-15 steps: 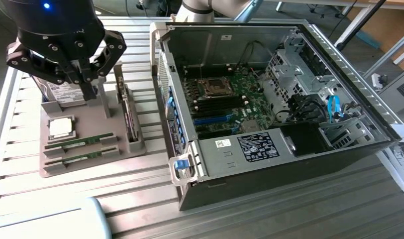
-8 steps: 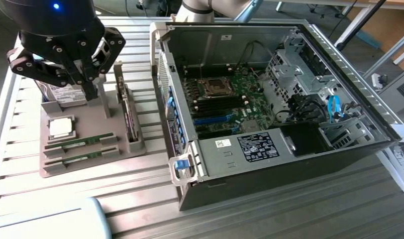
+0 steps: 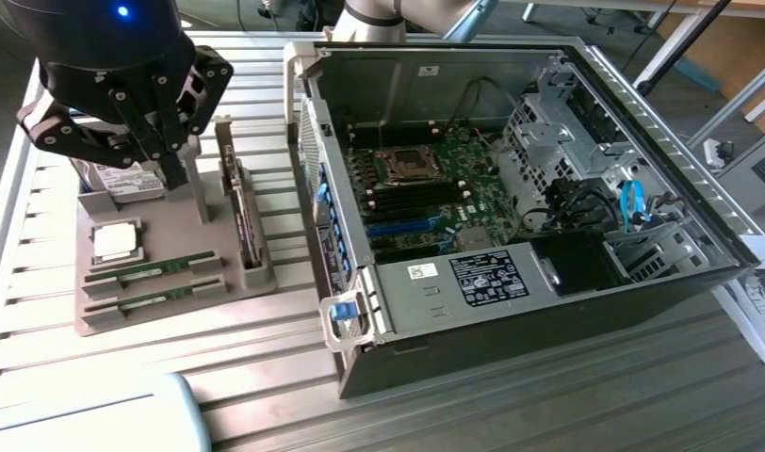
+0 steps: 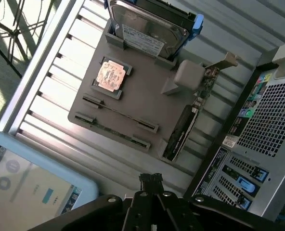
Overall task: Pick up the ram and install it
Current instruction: 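Pick up the ram and move it above insertion slot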
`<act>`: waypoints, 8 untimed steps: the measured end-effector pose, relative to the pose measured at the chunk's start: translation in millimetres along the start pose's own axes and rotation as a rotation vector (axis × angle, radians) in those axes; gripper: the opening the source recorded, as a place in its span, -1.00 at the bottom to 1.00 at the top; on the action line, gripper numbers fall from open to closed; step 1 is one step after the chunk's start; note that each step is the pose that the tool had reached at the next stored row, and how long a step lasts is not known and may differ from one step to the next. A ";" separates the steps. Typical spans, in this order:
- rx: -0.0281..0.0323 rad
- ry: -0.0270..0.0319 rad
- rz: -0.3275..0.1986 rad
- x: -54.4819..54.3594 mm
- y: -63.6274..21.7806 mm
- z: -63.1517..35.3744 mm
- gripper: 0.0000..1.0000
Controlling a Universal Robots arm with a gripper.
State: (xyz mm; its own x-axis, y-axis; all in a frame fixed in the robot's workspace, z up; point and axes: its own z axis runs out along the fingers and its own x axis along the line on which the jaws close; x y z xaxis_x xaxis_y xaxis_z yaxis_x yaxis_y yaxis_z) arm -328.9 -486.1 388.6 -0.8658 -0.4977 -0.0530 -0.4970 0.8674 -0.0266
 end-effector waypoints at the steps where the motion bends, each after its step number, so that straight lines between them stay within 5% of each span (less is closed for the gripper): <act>1: -0.0010 -0.0006 -0.019 0.0 0.0 0.1 -0.79; 8: -0.0068 -0.0035 -0.134 0.1 0.1 0.6 -0.79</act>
State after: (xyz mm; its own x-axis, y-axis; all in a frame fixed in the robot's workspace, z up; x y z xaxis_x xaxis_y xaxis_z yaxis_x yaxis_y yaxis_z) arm -328.9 -486.1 388.0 -0.7915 -0.6088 -0.0529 -0.6083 0.7932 -0.0269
